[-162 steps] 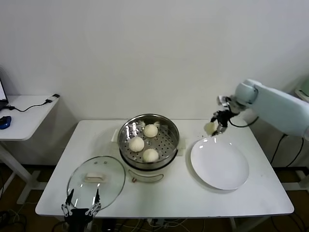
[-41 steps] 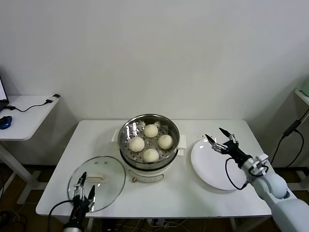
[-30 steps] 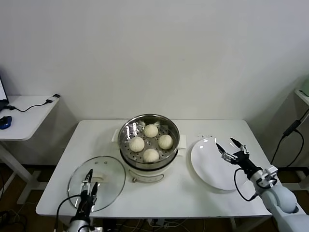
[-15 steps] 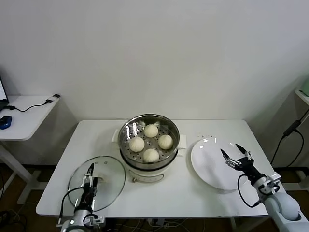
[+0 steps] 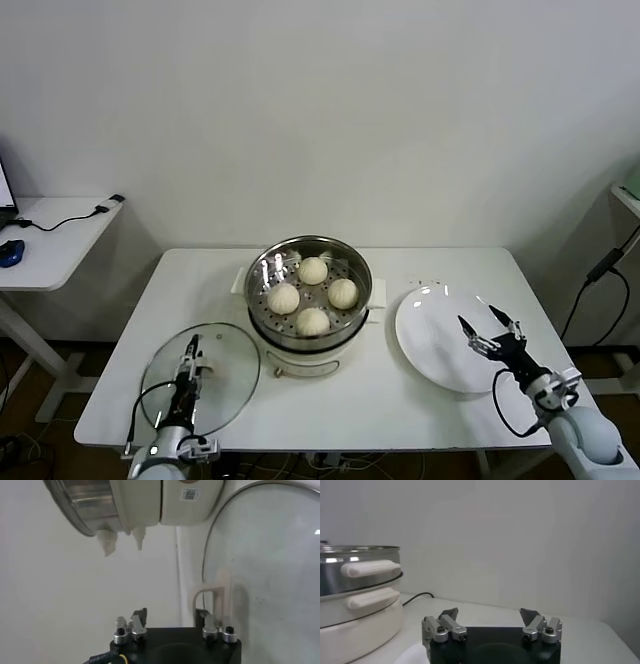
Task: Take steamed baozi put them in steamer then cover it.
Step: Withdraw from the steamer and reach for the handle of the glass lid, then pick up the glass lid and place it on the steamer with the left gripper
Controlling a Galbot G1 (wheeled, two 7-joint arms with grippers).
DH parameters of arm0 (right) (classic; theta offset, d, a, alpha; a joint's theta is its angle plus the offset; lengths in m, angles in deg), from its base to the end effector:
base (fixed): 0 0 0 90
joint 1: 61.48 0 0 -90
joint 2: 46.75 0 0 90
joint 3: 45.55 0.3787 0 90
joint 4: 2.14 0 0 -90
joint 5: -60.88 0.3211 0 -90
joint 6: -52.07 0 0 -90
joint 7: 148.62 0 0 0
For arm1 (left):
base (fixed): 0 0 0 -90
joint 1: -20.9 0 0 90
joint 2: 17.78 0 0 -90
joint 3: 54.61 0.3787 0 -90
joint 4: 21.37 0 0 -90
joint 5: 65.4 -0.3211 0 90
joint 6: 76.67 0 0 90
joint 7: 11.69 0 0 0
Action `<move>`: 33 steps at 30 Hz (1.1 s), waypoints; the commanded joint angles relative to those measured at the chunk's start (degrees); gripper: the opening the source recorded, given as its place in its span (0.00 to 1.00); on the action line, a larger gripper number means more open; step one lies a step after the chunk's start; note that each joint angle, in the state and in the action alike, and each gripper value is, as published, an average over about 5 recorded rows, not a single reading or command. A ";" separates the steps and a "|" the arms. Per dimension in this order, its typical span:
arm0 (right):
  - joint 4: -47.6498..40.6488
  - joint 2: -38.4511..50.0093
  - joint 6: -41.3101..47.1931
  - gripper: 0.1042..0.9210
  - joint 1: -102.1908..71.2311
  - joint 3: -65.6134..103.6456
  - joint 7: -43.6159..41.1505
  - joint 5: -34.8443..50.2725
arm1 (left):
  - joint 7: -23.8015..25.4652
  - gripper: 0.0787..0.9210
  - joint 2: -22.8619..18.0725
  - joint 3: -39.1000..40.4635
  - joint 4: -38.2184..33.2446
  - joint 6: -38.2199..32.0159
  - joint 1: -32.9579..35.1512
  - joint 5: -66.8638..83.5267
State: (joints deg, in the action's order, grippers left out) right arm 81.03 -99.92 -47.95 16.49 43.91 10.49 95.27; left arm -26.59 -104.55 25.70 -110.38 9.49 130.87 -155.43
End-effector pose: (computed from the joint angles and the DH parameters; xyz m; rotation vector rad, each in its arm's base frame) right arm 0.2419 -0.2475 -0.3946 0.4657 -2.9599 0.0425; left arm 0.1675 0.0756 -0.4658 -0.0227 -2.0389 -2.2160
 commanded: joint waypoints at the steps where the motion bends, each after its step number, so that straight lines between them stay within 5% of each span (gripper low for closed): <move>1: -0.85 -0.49 -0.31 0.88 -0.25 0.42 -0.32 -0.69 | -0.67 0.57 0.06 0.02 1.42 -0.61 -0.94 -0.92; 16: -1.97 -0.69 -0.93 0.88 0.04 0.89 -1.06 -1.44 | -0.73 0.09 2.57 0.04 -7.16 1.37 2.85 5.06; 33: -3.36 -0.28 -1.13 0.88 2.21 -0.07 -0.86 -2.37 | 9.82 0.08 15.32 0.67 -34.28 20.53 13.00 11.03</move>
State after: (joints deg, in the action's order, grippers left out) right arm 78.00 -100.29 -49.04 18.03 44.16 9.50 93.36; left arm -23.06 -97.30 25.11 -128.29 18.01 139.37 -147.80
